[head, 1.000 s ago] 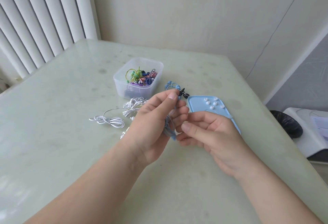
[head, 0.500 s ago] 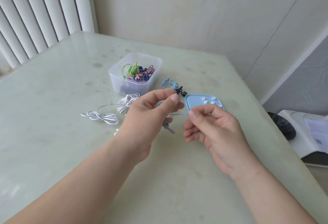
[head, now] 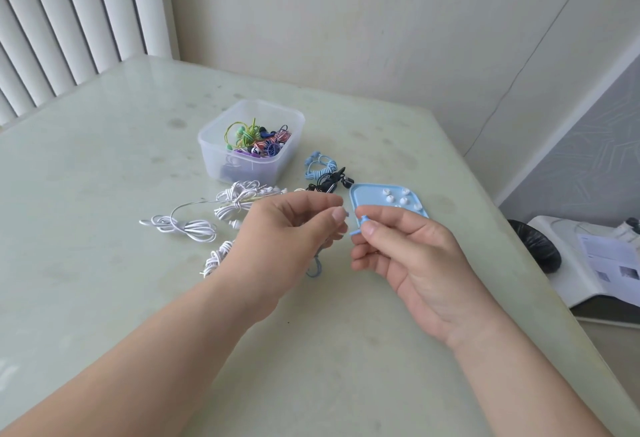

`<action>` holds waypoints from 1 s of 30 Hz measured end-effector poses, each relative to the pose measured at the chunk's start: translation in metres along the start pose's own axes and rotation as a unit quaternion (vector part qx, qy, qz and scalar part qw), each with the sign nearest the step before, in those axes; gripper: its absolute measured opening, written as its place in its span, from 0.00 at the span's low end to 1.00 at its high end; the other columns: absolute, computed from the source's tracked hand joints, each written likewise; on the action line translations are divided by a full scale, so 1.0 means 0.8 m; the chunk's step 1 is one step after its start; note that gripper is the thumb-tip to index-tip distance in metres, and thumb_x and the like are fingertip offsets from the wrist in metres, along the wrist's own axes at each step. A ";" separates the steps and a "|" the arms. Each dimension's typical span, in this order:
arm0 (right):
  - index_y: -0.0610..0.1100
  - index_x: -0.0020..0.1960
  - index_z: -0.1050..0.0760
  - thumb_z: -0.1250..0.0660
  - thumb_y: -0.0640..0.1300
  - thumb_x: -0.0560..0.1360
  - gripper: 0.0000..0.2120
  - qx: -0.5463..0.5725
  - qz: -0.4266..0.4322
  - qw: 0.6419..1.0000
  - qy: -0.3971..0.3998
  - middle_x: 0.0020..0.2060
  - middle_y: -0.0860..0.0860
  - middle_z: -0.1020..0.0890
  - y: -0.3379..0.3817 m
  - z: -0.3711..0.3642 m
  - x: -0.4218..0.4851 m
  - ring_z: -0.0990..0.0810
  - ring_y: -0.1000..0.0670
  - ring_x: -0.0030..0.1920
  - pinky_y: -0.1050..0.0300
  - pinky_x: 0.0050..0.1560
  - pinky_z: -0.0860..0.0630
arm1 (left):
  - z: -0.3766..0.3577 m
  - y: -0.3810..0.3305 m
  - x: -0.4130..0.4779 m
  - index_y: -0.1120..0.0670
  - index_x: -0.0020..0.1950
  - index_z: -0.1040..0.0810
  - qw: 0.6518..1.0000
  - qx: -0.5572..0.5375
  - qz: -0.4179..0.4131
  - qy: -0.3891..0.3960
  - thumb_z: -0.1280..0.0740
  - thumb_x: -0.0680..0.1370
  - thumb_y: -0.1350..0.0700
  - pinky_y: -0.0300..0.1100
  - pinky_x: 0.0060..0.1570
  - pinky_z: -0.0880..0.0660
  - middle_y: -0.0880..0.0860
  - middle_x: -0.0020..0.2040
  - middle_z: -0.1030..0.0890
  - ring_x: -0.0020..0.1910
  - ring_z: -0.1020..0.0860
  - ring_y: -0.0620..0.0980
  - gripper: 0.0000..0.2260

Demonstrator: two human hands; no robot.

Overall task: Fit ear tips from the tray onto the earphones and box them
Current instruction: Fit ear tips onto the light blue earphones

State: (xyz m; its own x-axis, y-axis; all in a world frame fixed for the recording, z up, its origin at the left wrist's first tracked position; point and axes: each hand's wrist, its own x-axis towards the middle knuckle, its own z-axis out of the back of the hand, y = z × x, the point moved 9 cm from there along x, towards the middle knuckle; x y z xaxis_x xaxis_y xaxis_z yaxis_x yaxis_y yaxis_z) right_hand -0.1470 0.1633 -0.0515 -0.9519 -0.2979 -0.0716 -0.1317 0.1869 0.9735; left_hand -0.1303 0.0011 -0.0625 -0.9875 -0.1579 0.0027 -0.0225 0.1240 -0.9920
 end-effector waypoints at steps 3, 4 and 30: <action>0.42 0.59 0.17 0.32 0.33 0.77 0.12 -0.018 0.013 1.000 0.002 0.37 0.42 0.21 0.004 0.002 0.002 0.23 0.45 0.35 0.53 0.38 0.21 | -0.002 0.004 -0.001 0.51 0.55 0.14 1.000 0.010 0.011 0.000 0.28 0.80 0.58 0.49 0.55 0.17 0.53 0.44 0.12 0.43 0.14 0.48 0.06; 0.41 0.57 0.16 0.31 0.35 0.76 0.11 -0.012 0.013 1.000 0.008 0.37 0.42 0.20 0.005 0.001 0.002 0.23 0.45 0.35 0.53 0.38 0.21 | -0.001 0.004 -0.001 0.50 0.55 0.14 1.000 0.014 0.012 -0.002 0.27 0.80 0.57 0.51 0.58 0.18 0.52 0.44 0.12 0.46 0.14 0.50 0.06; 0.39 0.47 0.19 0.36 0.38 0.82 0.08 -0.243 0.005 0.970 0.015 0.33 0.47 0.19 0.001 0.014 0.005 0.27 0.52 0.24 0.60 0.26 0.31 | -0.020 -0.012 -0.013 0.47 0.52 0.17 0.989 0.127 -0.073 0.032 0.27 0.80 0.55 0.36 0.32 0.23 0.40 0.41 0.15 0.36 0.19 0.42 0.03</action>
State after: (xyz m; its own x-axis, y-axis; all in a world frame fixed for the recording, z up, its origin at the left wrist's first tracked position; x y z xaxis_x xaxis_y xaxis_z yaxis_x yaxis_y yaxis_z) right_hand -0.1535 0.1728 -0.0537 -0.9432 -0.3262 -0.0625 0.0299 -0.2707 0.9622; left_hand -0.1227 0.0173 -0.0508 -0.9847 -0.0921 0.1476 -0.1331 -0.1474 -0.9801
